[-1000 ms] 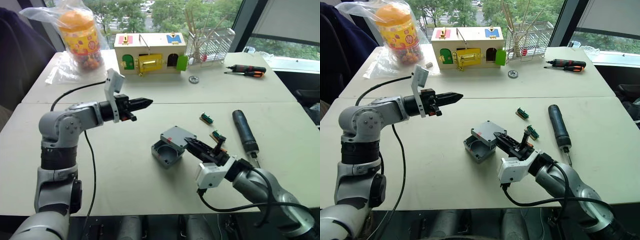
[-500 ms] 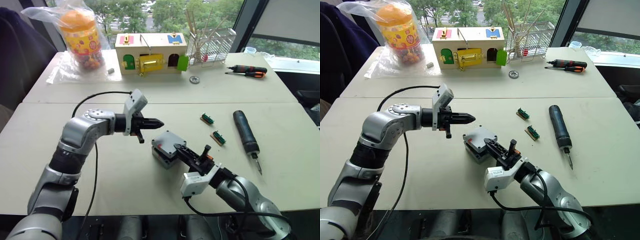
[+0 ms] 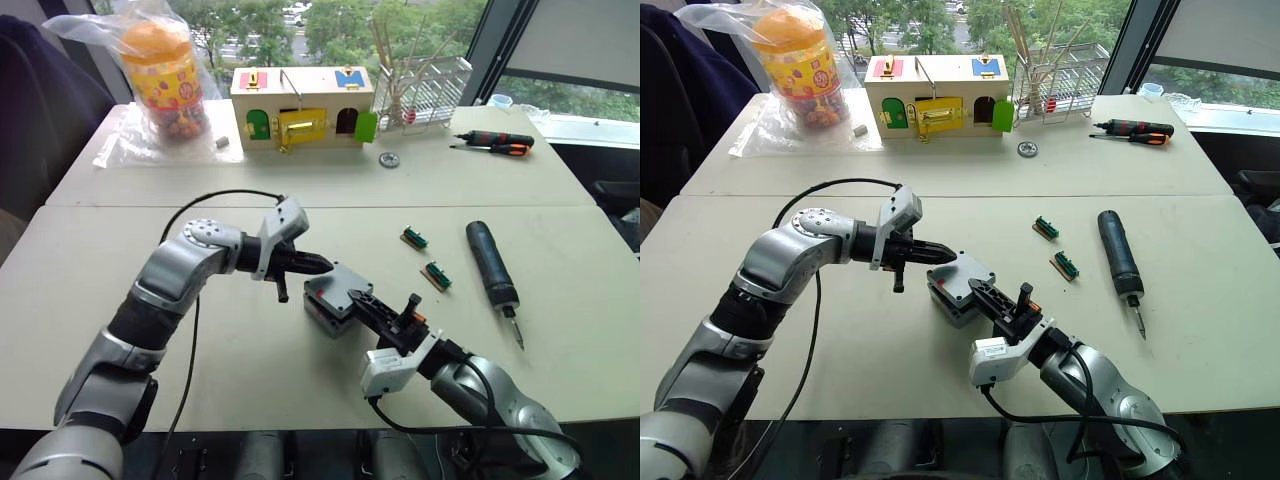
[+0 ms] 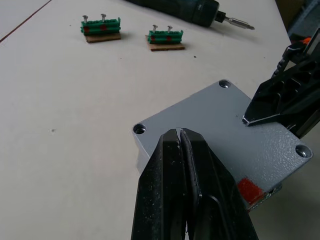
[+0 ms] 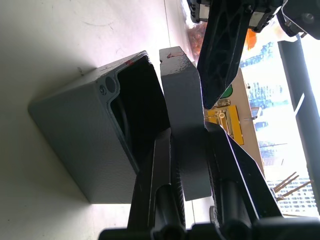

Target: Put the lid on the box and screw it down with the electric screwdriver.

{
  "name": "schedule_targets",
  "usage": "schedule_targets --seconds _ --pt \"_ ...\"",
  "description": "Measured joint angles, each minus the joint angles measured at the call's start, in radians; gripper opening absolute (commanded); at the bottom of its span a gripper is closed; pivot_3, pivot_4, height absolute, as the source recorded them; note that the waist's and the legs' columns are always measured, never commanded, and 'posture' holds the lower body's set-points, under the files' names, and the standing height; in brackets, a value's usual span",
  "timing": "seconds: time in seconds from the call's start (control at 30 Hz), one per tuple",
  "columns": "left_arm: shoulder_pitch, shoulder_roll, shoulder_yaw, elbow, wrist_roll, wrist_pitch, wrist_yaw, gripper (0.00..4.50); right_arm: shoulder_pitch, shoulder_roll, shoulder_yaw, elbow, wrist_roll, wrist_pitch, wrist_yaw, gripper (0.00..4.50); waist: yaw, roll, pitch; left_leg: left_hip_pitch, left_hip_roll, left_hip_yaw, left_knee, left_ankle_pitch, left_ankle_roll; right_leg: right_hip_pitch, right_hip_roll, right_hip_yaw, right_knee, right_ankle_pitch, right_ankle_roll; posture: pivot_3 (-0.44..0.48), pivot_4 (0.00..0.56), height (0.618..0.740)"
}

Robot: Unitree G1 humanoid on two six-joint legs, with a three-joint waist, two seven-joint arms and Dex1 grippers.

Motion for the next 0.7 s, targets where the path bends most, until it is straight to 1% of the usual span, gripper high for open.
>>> schedule_targets --seconds 0.03,0.07,0.1,0.13,0.17,0.2,0.3,0.33,0.7 --pt "0.005 0.0 -0.007 0.001 0.015 -0.025 -0.004 0.0 0.003 0.0 0.0 0.001 0.0 -0.002 0.001 1.15 0.0 0.0 0.0 0.0 0.0 0.0 0.0 0.0 0.0 0.0 0.0 0.0 0.0 0.0 0.0 0.0 0.15 0.711" --pt "0.006 0.0 -0.018 0.001 0.029 -0.042 -0.011 0.0 0.006 -0.001 0.002 0.005 0.0 -0.006 0.007 1.46 0.001 0.0 0.0 0.001 0.0 -0.001 0.0 0.0 0.0 0.001 0.0 -0.001 0.0 0.0 0.0 0.0 0.15 0.711" --pt "0.01 0.001 -0.022 0.005 0.042 -0.061 -0.016 0.0 0.014 0.003 0.003 0.005 0.002 -0.012 0.001 1.94 0.001 0.0 0.0 0.002 0.0 0.0 0.0 0.0 0.0 0.002 0.0 -0.001 0.0 0.0 0.0 0.0 0.15 0.711" --pt "0.01 0.001 -0.027 0.008 0.057 -0.075 -0.021 0.0 0.01 0.003 0.001 0.002 0.001 -0.015 -0.001 2.34 -0.001 0.0 0.0 0.005 0.0 0.0 -0.001 0.0 0.0 0.006 0.0 -0.001 -0.002 0.0 0.0 0.0 0.15 0.711" --pt "0.01 0.0 -0.033 0.012 0.064 -0.085 -0.024 0.0 0.009 0.003 -0.001 -0.001 0.0 -0.017 -0.003 2.86 -0.001 0.0 0.0 0.009 0.0 0.0 -0.002 0.0 0.0 0.009 0.0 -0.001 -0.002 0.0 0.0 0.0 0.15 0.711" --pt "0.01 -0.001 -0.037 0.014 0.074 -0.095 -0.028 0.0 0.007 0.003 -0.003 -0.003 -0.002 -0.022 -0.007 3.3 0.0 -0.001 -0.001 0.014 0.0 0.0 -0.004 0.0 0.0 0.014 -0.001 0.0 -0.003 -0.002 0.0 0.0 0.15 0.711" --pt "0.01 -0.005 -0.044 0.022 0.098 -0.121 -0.032 0.0 0.007 0.003 -0.013 -0.016 -0.002 -0.031 -0.016 4.41 0.0 -0.002 -0.003 0.018 0.001 -0.001 -0.006 0.0 0.0 0.016 -0.001 0.0 -0.002 -0.004 0.0 0.0 0.15 0.711" --pt "0.01 -0.008 -0.044 0.025 0.106 -0.128 -0.032 0.0 0.008 0.002 -0.018 -0.021 -0.002 -0.035 -0.018 4.49 0.0 -0.002 -0.003 0.018 0.002 -0.002 -0.006 0.0 0.0 0.016 -0.001 0.0 -0.002 -0.005 -0.001 0.0 0.15 0.711" --pt "0.034 -0.029 -0.048 0.008 0.143 -0.153 -0.03 0.0 0.085 -0.025 -0.082 -0.057 0.003 -0.082 -0.031 4.49 0.003 -0.002 -0.005 0.019 0.002 -0.002 -0.006 0.0 0.0 0.017 -0.001 0.0 -0.002 -0.005 -0.001 0.0 0.15 0.711"
